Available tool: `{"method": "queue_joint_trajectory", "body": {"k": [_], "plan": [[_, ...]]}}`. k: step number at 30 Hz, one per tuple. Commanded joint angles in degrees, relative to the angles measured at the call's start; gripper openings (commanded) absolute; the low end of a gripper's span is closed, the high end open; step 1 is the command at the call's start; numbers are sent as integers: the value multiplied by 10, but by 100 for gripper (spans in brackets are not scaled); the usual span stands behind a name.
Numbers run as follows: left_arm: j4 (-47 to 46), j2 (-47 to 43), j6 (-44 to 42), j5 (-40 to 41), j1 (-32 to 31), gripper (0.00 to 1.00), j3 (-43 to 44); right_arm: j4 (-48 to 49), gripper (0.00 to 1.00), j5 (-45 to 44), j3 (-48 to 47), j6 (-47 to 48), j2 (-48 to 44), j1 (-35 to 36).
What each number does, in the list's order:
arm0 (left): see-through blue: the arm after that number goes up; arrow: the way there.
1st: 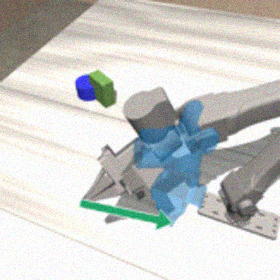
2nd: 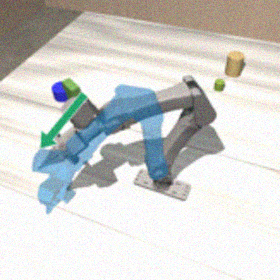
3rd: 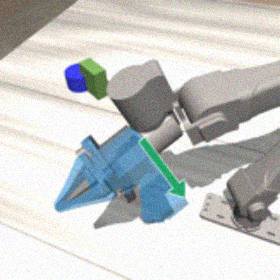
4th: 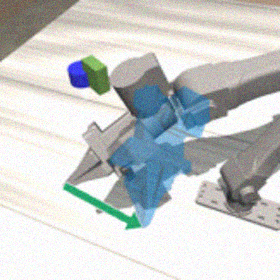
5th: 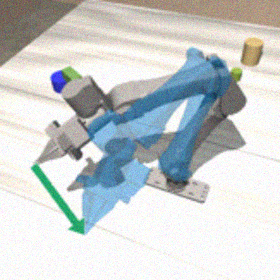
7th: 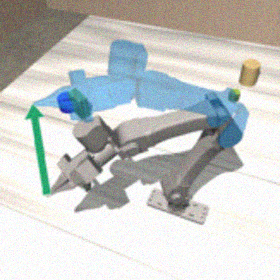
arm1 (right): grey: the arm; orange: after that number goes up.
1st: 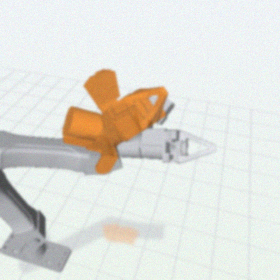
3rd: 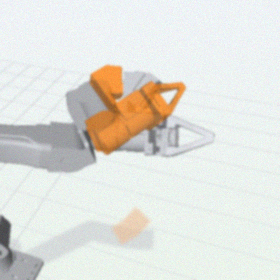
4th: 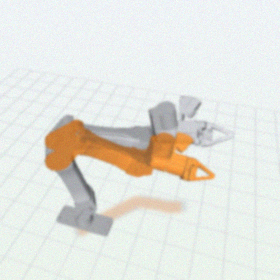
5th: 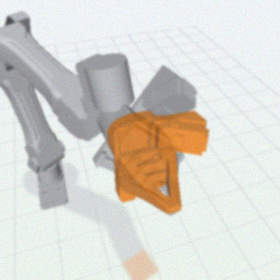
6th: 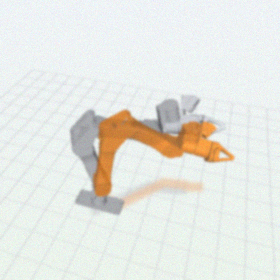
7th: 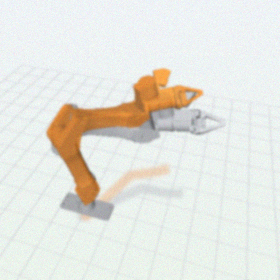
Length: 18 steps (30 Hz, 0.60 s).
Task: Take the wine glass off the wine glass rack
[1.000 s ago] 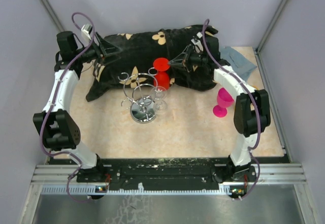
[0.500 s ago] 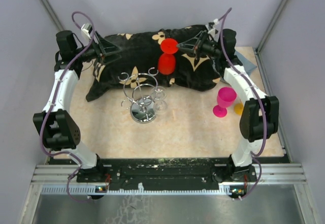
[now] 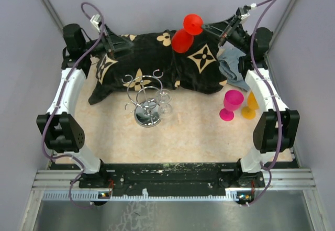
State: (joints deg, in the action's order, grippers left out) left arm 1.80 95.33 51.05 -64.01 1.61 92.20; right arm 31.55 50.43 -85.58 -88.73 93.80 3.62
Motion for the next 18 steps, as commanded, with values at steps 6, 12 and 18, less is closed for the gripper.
{"method": "queue_joint_trajectory", "body": {"k": [6,12,18], "plan": [[-213,47,140,-20,-91,90,9,275,0,-35,-43,-170,27,17],[-285,116,172,-6,-104,93,86,320,0,-49,-42,-189,32,27],[-357,152,219,9,-110,96,123,357,0,-68,-36,-204,39,34]]}}
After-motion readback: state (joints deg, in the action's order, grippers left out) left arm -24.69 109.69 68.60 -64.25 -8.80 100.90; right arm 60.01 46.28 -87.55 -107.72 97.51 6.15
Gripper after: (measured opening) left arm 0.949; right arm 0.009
